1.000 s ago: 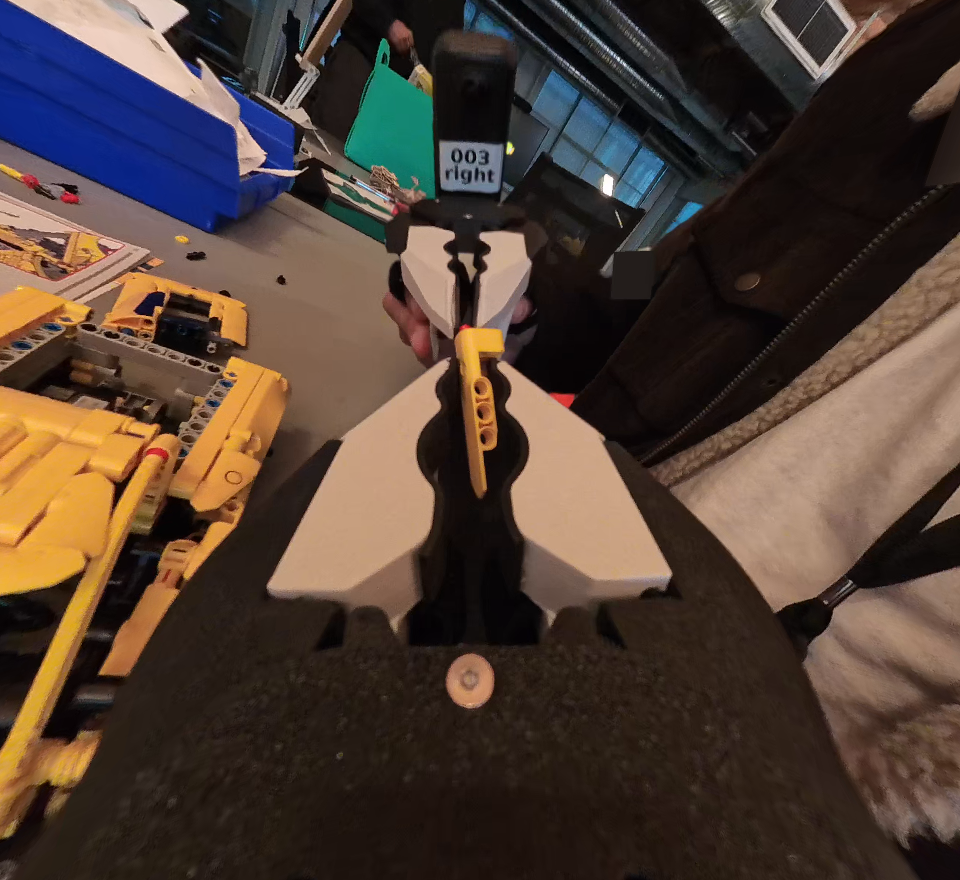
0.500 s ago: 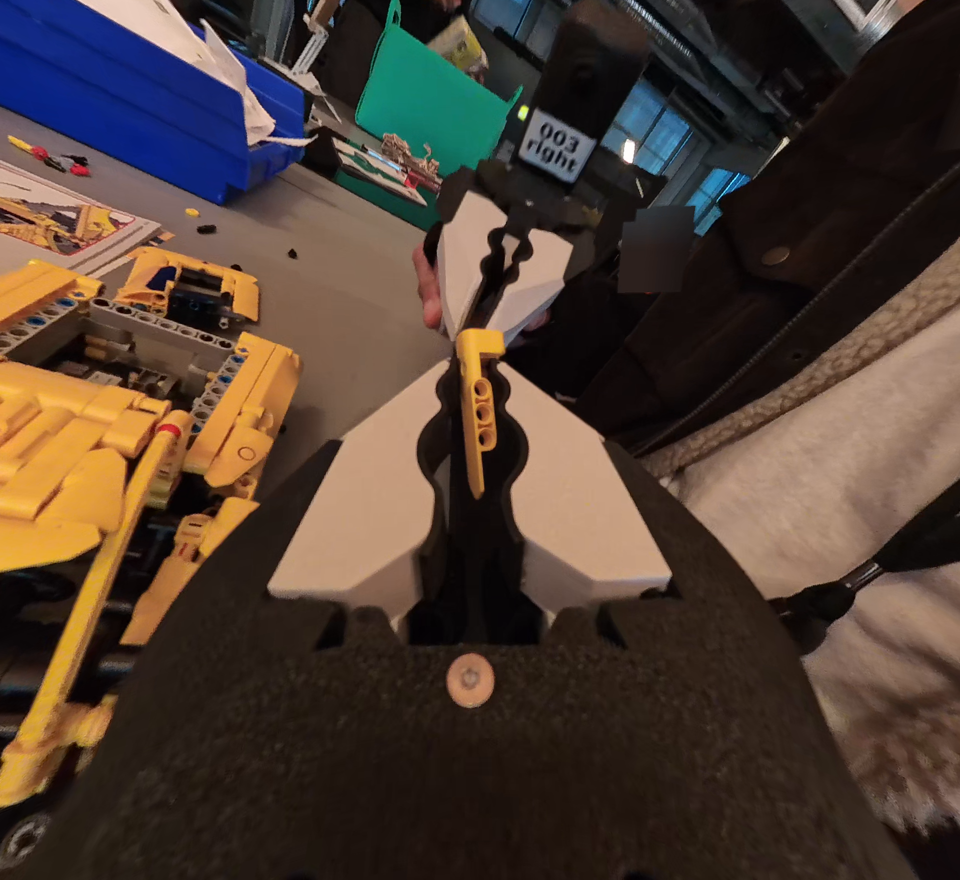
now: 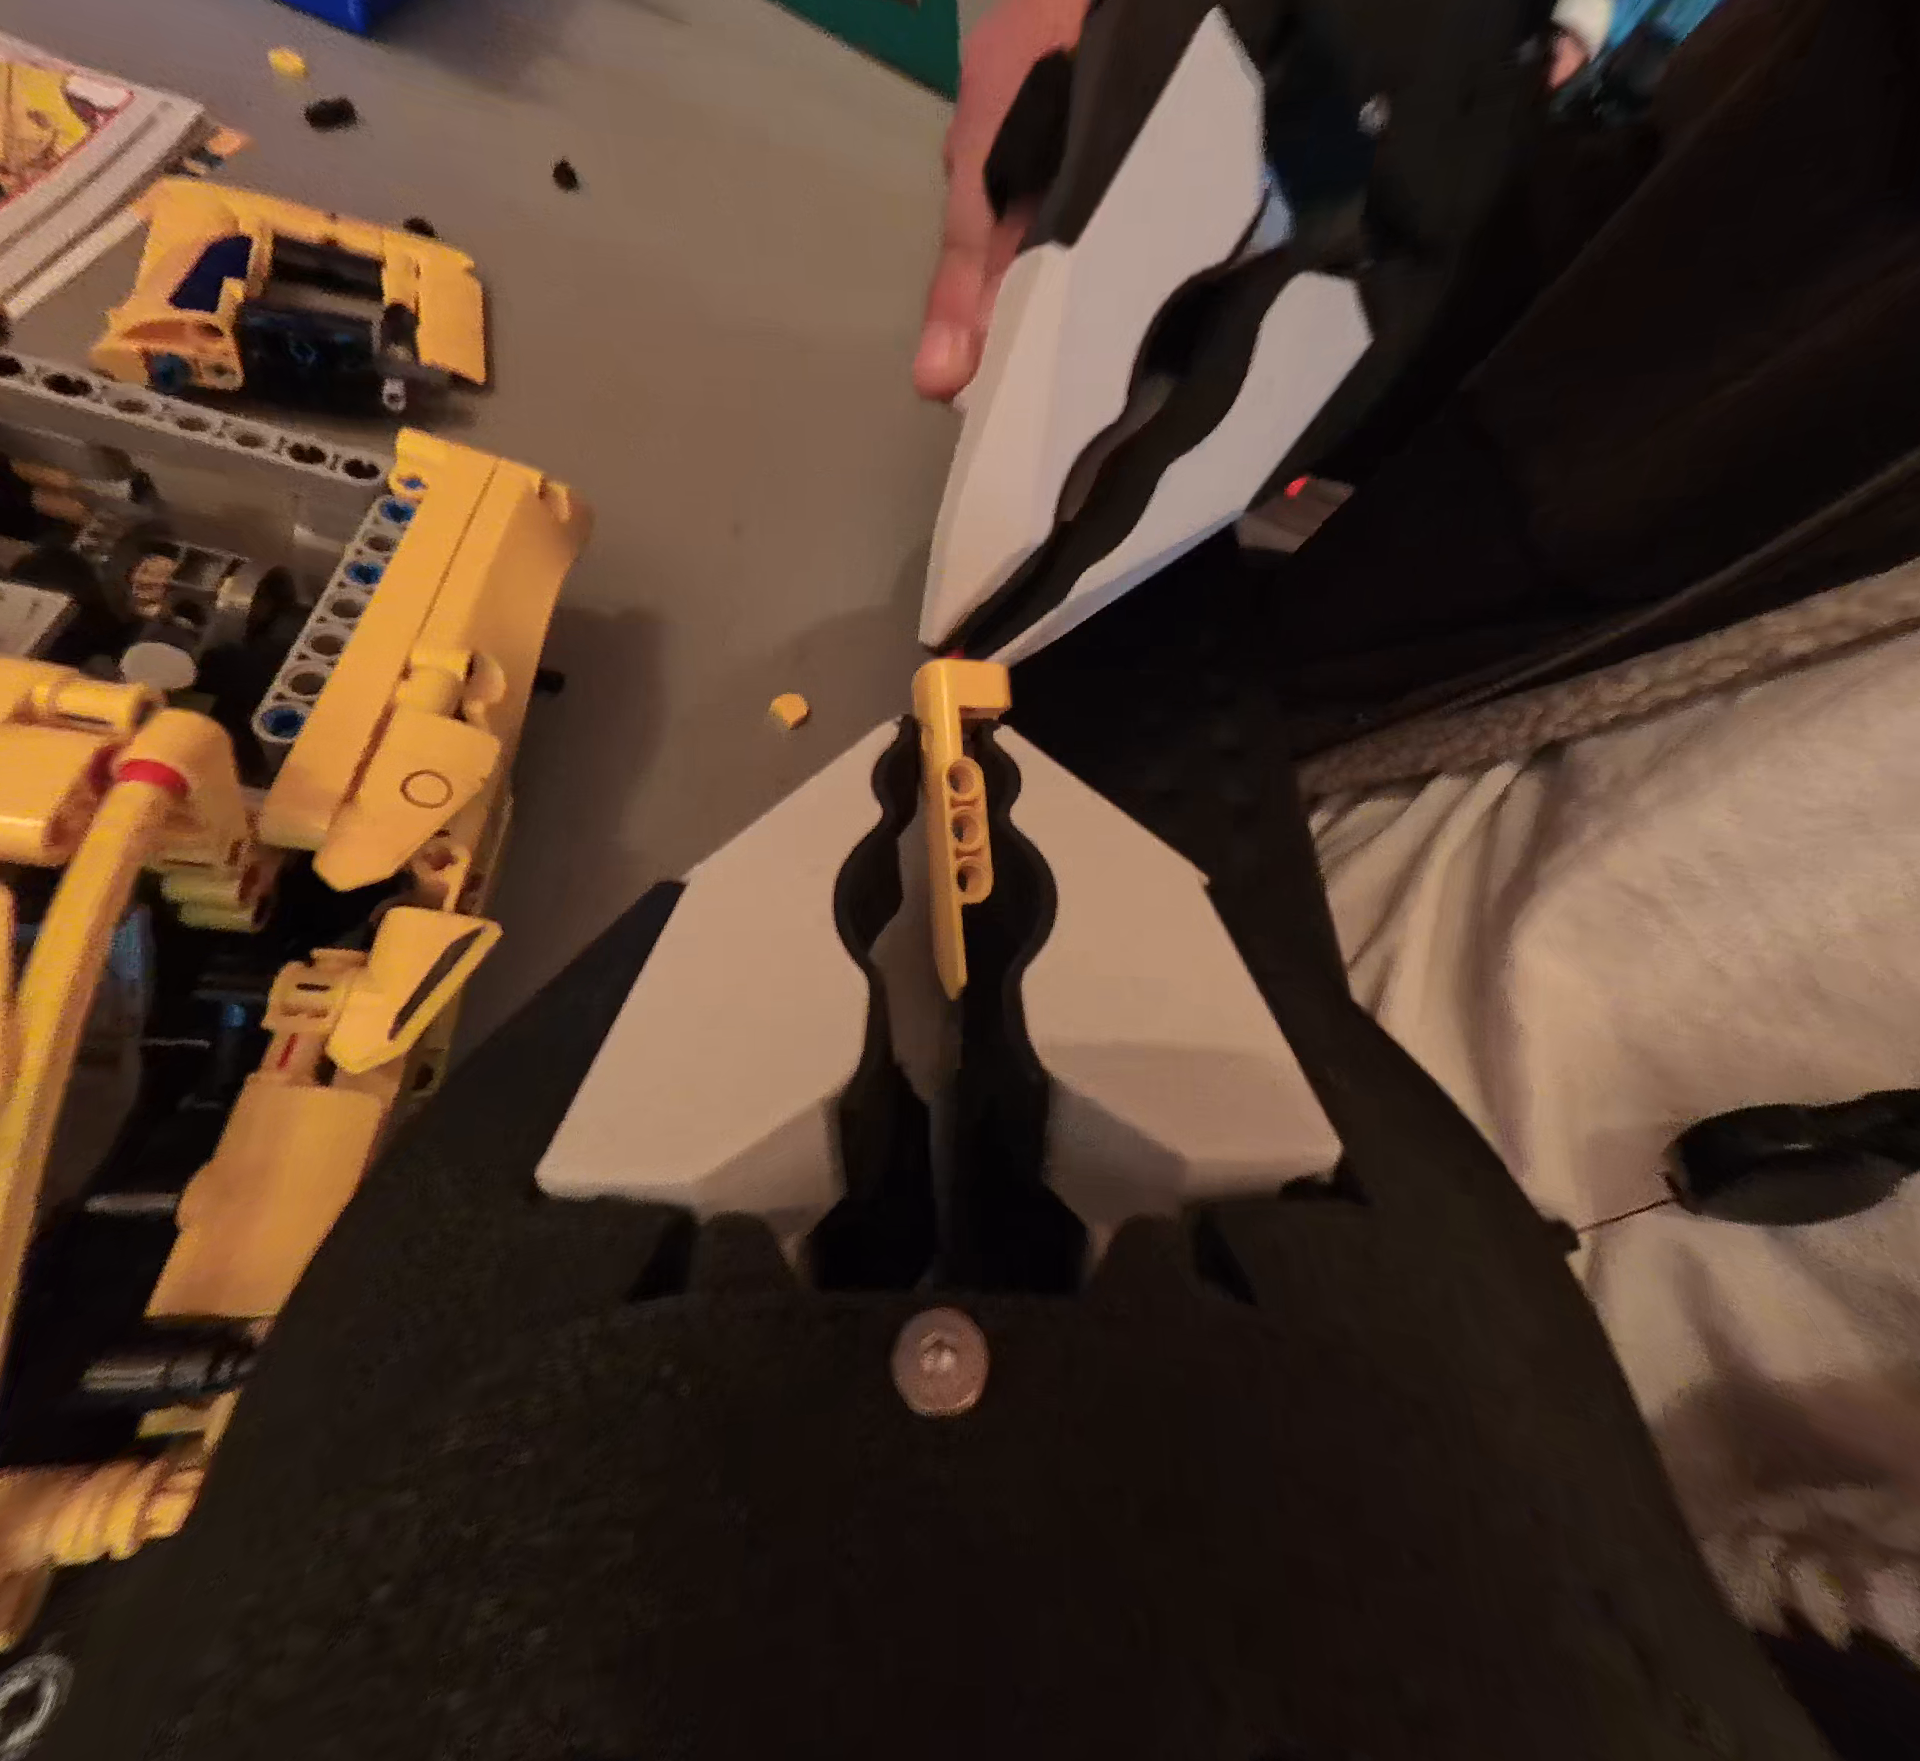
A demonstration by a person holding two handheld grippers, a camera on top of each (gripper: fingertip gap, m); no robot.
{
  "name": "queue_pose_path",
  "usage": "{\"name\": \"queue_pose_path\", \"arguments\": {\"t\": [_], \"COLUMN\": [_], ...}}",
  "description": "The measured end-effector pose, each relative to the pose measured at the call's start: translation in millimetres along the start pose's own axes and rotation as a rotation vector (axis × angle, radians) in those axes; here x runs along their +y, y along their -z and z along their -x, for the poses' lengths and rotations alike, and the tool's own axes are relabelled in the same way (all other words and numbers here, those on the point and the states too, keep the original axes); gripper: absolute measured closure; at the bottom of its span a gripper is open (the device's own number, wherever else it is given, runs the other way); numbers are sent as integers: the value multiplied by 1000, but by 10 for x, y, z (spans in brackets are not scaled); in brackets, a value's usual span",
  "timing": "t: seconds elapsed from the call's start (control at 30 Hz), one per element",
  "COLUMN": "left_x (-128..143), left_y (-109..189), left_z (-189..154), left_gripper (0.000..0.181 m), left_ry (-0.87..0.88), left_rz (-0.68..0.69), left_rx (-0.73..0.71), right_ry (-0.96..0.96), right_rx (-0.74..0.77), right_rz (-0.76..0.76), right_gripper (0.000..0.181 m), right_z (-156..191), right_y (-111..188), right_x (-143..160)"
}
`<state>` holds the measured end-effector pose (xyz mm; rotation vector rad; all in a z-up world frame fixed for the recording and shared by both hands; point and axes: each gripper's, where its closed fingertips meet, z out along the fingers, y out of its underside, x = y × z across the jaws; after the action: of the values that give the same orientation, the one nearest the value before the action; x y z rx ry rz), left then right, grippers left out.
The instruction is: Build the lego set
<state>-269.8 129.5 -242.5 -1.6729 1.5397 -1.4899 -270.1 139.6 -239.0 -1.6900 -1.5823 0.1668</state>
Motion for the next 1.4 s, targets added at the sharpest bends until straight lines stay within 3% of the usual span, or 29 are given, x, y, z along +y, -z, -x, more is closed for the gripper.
{"name": "queue_pose_path", "arguments": {"t": [0.13,0.3,0.37,0.53,0.67,0.87,1.1,1.3,1.4], "left_x": [86,-51,-76,-135,-122,-111,-108,-107,-102], "left_y": [-49,23,51,74,62,53,50,49,45], "left_z": [44,0,18,-39,-39,-33,-33,-40,-46], "left_gripper": [172,171,171,170,170,170,170,170,170], "left_ry": [-28,-29,-7,-25,-17,-13,-14,-20,-25], "left_rz": [57,-34,-53,-87,-79,-72,-71,-70,-66], "left_rx": [-35,-12,-14,4,9,8,7,8,7], "right_ry": [52,-235,-318,-319,-369,-304,73,150,173], "right_rx": [-13,-93,-103,-10,-19,8,162,131,109], "right_rz": [25,-137,-124,105,146,209,407,617,646], "right_gripper": [177,177,177,177,176,176,176,176,176], "right_z": [55,-40,-104,-224,-183,-166,-228,-288,-311], "right_y": [-60,59,91,119,140,148,205,355,398], "right_x": [-1,14,190,935,1150,1242,1308,1538,1555]}}
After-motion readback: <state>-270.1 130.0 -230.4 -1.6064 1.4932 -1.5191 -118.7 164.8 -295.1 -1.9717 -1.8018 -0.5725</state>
